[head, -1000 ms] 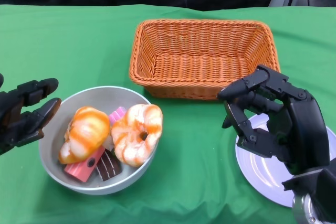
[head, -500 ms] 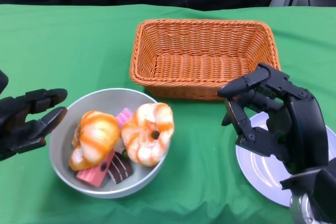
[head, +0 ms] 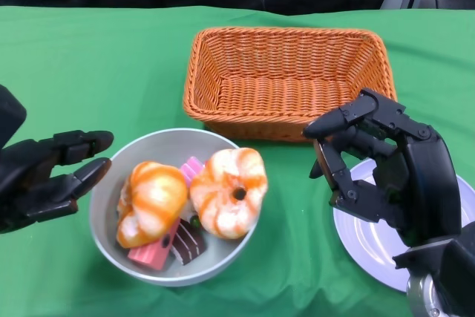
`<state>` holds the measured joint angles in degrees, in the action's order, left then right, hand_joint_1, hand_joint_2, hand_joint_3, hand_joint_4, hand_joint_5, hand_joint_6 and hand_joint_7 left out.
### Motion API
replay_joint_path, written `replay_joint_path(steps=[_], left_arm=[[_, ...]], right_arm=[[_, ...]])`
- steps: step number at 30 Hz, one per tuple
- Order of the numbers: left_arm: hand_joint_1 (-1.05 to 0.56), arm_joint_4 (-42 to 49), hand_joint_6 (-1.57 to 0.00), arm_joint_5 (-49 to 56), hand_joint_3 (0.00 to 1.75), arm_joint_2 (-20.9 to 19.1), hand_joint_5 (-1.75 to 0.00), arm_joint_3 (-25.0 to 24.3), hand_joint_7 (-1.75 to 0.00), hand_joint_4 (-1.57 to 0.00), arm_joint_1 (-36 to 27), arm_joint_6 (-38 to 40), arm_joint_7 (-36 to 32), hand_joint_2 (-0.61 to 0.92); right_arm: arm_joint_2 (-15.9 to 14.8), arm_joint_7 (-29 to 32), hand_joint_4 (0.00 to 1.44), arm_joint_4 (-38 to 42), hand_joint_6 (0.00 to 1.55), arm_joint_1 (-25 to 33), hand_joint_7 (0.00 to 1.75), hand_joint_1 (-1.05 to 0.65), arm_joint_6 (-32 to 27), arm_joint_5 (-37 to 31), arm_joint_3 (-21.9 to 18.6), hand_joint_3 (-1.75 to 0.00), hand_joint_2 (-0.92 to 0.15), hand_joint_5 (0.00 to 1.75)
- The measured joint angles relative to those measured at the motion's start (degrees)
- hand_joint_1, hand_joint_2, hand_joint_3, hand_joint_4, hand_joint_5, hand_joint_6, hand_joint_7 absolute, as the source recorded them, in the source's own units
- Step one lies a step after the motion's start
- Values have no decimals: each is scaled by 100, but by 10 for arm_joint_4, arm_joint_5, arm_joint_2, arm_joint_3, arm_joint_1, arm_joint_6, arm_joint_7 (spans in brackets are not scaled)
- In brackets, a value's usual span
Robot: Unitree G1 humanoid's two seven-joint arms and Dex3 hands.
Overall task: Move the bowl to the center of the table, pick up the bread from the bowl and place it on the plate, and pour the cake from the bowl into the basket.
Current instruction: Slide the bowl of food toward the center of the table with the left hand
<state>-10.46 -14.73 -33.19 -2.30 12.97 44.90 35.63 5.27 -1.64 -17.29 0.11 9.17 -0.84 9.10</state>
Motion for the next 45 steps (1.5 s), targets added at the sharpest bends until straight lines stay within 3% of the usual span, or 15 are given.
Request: replay_joint_path(steps=[45], left_arm=[[-83,-59,-4,-42,64,27,-5,71,-1,-20,10,19,5,92]], right_arm=[[14,18,79,-1,77,-13,111,-13,-5,-12,11,-95,-58,155]])
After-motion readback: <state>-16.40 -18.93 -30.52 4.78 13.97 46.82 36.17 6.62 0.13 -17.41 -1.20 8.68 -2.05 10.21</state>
